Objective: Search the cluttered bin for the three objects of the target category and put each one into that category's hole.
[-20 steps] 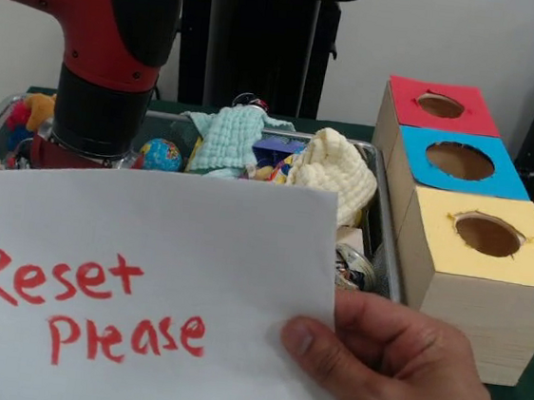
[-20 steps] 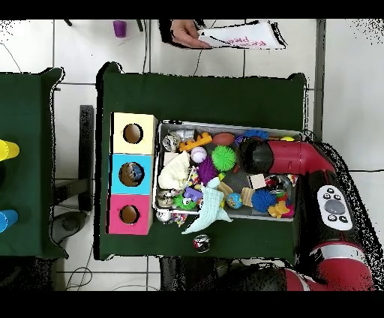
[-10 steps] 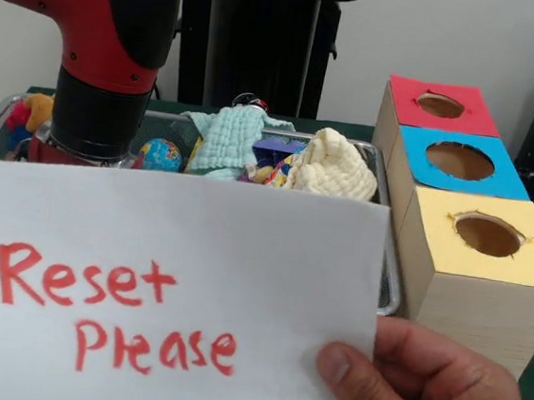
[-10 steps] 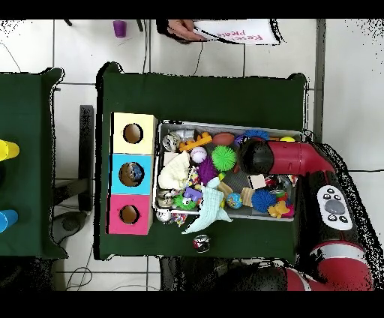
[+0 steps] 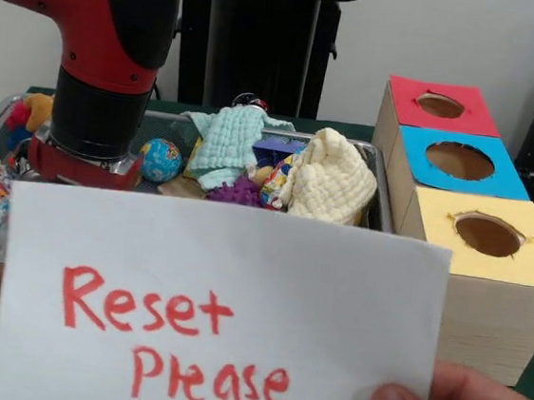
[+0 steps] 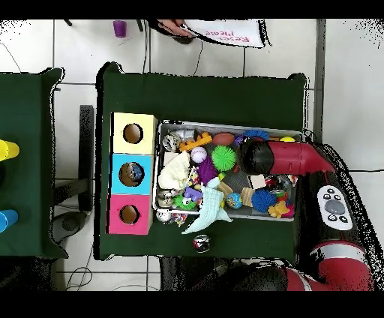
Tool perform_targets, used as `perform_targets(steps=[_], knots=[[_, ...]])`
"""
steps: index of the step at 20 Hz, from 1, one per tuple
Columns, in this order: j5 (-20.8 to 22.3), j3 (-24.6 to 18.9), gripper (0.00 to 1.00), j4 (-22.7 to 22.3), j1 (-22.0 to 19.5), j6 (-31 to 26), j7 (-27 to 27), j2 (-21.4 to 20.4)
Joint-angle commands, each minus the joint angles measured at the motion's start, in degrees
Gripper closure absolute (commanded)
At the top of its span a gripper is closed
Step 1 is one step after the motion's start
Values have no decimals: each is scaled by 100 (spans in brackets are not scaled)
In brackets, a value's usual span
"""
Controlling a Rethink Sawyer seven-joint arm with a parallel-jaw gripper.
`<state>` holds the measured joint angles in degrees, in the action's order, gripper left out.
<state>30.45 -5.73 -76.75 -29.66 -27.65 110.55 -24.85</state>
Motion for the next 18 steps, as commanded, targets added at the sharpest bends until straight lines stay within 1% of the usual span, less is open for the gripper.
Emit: perform_targets(steps=[1, 5, 9, 11, 12, 13, 15, 17, 18], knots=[[110, -142, 0, -358, -106, 214, 125, 427], [110, -167, 0, -314, -106, 218, 110, 479], [386, -69, 0, 74, 25, 959, 344, 1038], [513, 9, 0, 362, 73, 1711, 562, 1502], [529, -7, 0, 472, 44, 2022, 574, 1695], [631, -15, 0, 589, 28, 2415, 494, 1850], [790, -181, 0, 794, -107, 2814, 210, 2086], [975, -323, 0, 956, -220, 3144, 38, 2260], [1019, -402, 0, 981, -278, 3152, 4, 2294]])
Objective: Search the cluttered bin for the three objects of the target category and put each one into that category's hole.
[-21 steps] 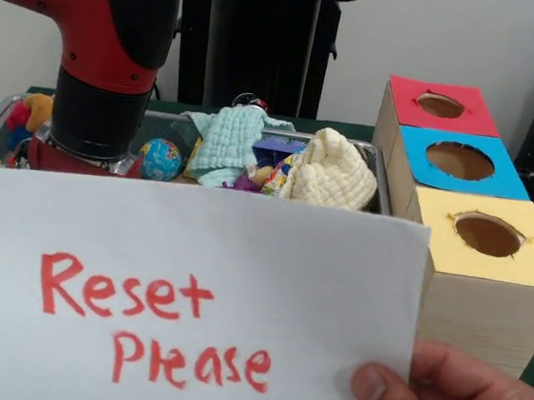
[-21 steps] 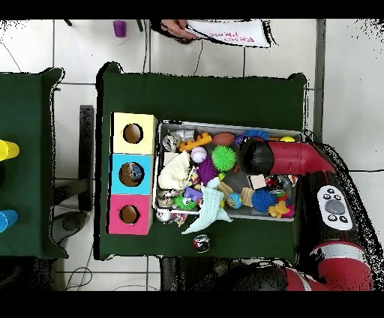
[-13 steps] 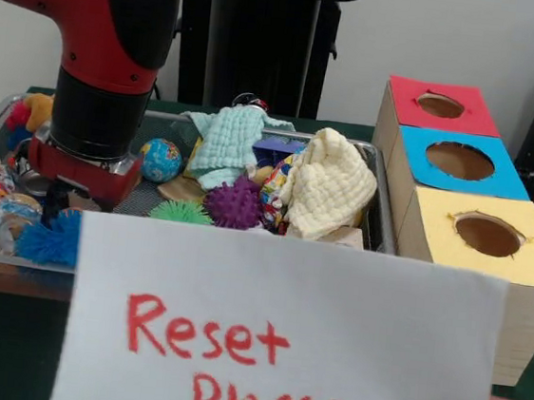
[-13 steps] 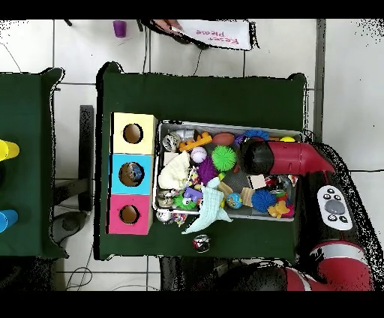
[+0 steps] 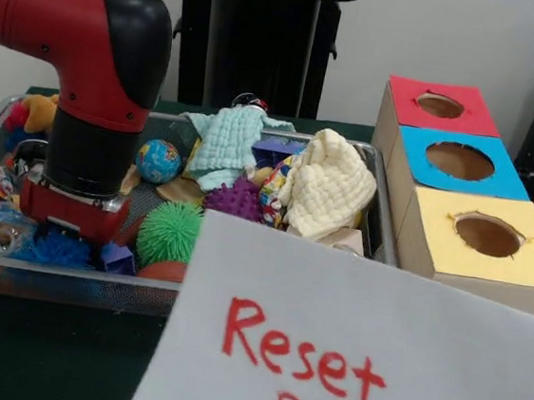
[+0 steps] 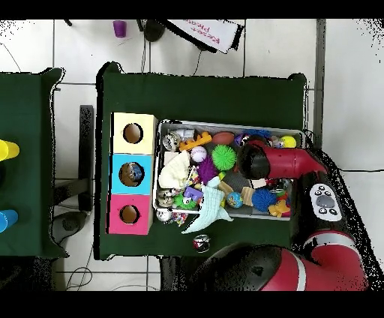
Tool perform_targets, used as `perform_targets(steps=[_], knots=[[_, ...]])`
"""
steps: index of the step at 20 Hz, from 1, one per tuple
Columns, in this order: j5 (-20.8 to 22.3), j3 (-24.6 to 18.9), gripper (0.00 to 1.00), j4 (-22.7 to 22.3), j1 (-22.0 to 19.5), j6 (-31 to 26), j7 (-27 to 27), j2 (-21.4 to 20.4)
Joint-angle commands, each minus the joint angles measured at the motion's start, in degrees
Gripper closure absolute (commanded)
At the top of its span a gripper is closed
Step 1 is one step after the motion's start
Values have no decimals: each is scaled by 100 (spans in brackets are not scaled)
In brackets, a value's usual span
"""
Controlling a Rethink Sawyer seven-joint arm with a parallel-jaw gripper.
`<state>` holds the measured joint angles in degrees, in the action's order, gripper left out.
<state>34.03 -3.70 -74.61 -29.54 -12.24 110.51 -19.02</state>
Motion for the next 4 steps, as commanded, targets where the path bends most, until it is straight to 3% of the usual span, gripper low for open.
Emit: perform_targets(steps=[1, 4], knots=[[710, -635, 0, 796, -311, 1631, 16, 1743], [774, -696, 0, 836, -340, 1582, 119, 1781]])
